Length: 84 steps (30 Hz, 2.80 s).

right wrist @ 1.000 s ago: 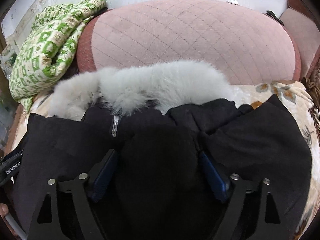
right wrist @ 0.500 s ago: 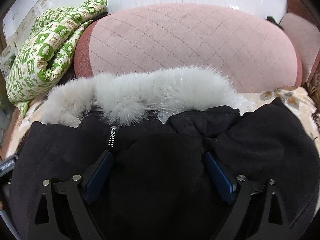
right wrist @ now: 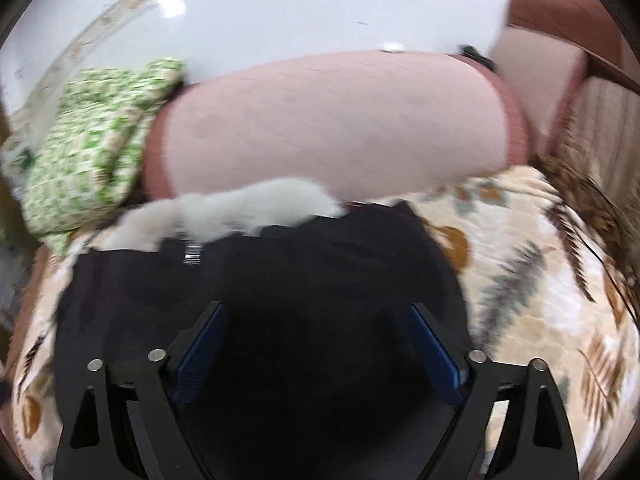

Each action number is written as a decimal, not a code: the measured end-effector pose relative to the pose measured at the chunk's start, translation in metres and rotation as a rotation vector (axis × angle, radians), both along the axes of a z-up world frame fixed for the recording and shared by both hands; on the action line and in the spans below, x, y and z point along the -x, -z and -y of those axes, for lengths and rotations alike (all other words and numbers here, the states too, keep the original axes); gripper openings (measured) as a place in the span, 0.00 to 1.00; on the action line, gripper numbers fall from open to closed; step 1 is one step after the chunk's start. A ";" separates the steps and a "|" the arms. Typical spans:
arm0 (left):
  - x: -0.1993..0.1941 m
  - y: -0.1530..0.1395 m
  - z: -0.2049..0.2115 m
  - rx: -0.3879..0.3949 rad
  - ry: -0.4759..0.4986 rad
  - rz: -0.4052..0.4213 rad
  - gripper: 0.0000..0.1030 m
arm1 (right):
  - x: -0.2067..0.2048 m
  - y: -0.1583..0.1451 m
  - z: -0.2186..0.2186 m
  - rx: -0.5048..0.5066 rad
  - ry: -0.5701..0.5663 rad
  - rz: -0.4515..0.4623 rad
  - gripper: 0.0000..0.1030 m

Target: Fold large clothes

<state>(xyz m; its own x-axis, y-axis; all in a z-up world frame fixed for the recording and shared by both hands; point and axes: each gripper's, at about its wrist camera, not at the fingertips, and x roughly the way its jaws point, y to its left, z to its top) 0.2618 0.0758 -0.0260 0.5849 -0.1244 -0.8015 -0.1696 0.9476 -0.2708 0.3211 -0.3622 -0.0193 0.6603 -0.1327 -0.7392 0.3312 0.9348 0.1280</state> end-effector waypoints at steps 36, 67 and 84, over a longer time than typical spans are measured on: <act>-0.002 0.021 -0.037 -0.031 -0.041 -0.009 0.93 | -0.124 0.027 -0.245 0.135 -0.283 -0.116 0.32; 0.000 0.017 -0.039 -0.089 -0.066 0.012 0.93 | -0.097 -0.002 -0.324 0.237 -0.520 -0.041 0.55; 0.007 0.013 -0.019 -0.122 -0.029 0.053 0.93 | 0.003 0.026 -0.001 -0.031 0.148 0.010 0.68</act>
